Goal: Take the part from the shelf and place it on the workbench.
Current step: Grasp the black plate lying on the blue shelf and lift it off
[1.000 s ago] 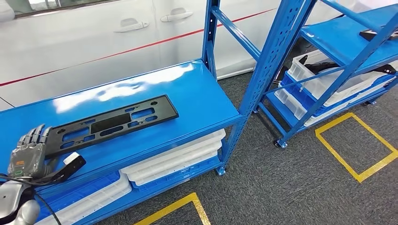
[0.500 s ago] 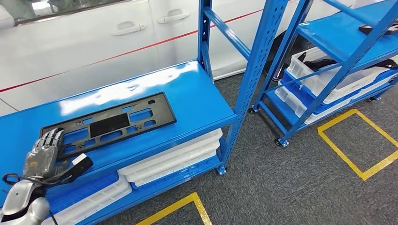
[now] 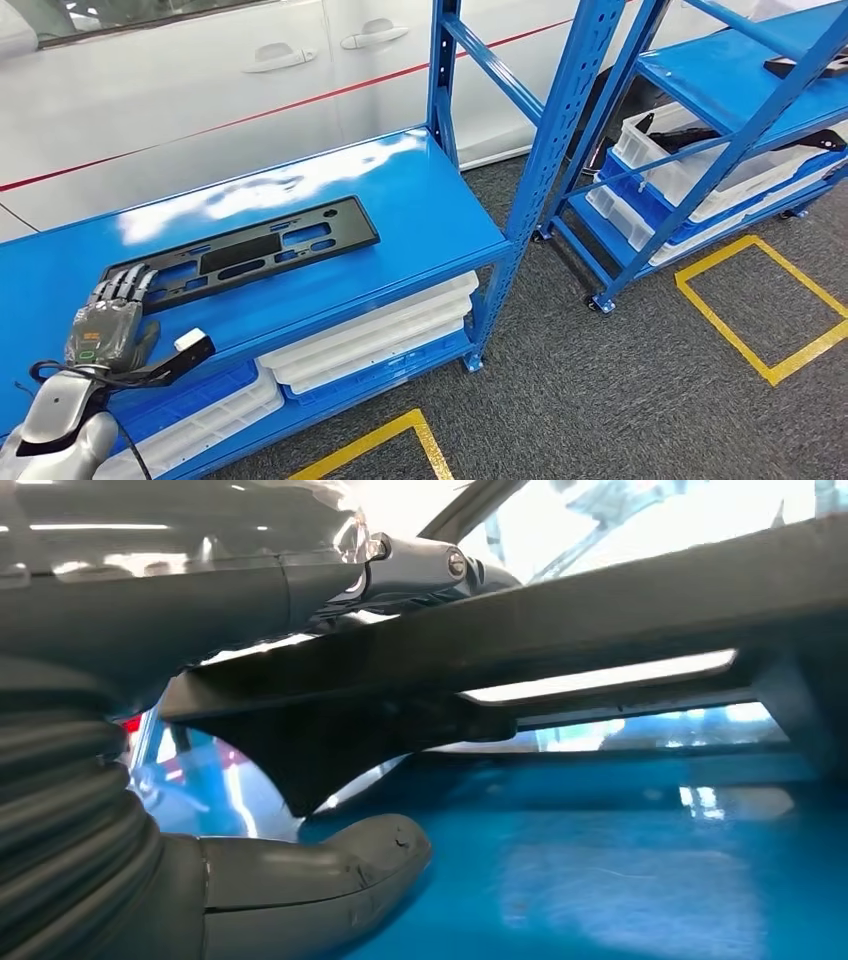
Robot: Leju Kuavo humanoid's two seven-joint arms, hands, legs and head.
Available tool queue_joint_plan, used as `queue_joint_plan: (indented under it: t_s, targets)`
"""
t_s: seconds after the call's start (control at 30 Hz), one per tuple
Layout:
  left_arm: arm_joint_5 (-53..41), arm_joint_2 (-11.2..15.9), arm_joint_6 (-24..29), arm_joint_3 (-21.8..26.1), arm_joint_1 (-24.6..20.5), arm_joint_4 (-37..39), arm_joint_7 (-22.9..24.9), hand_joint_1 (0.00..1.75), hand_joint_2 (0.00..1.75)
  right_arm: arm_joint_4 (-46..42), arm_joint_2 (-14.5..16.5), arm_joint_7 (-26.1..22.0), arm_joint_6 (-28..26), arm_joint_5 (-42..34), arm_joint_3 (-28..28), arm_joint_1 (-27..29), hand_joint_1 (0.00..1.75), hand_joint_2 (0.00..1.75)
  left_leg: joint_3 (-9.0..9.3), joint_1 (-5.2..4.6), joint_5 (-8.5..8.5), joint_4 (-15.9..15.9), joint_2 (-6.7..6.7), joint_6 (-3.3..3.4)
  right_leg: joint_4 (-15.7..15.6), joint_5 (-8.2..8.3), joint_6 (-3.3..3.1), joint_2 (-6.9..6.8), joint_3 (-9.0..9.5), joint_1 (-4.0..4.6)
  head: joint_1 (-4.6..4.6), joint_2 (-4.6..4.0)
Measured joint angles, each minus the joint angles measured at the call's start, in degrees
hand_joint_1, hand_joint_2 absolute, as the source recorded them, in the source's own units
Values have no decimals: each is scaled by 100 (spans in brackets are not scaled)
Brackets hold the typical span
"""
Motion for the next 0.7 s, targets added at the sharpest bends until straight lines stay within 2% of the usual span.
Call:
queue_joint_plan:
  t_s: [0.03, 0.1, 0.27, 0.33, 0.67, 0.7]
  targets:
    - [-64, 7, -40, -59, -41, 0, 18, 0, 175, 1, -1, 54, 38, -3, 0, 0, 0, 87, 0, -1, 2, 0, 0, 3, -3, 11, -13, 0, 2, 3, -1, 0]
    - [-143, 23, -108, -160, -103, 0, 45, 0, 175, 1, 1, 80, 88, 4, 0, 9, 0, 0, -1, -2, 3, 0, -1, 9, -17, 26, 17, 0, 9, 3, -1, 0]
    - [-208, 94, -207, -316, -183, 0, 84, 0, 175, 6, 15, -24, 194, 10, 0, 33, 0, 0, -8, -7, 2, 2, 0, 15, -38, 41, 153, 1, 14, -11, -1, 0]
    - [-236, 133, -230, -365, -199, 0, 101, 0, 175, 10, 24, -29, 203, 10, 0, 26, 0, 0, -8, -8, 2, 2, 1, 15, -39, 40, 187, 1, 13, -17, -1, 0]
    - [-280, 244, -208, -500, -230, 26, 115, 0, 175, 17, 40, -40, 207, 12, 2, 18, 0, 0, -7, 2, 4, -10, 1, 10, -34, 33, 210, 1, 0, -23, -1, 0]
    - [-283, 251, -196, -518, -240, 40, 114, 44, 175, 18, 40, -45, 209, 12, 2, 18, 0, 0, -6, 2, 5, -13, 1, 9, -34, 33, 210, 1, -2, -23, -1, 0]
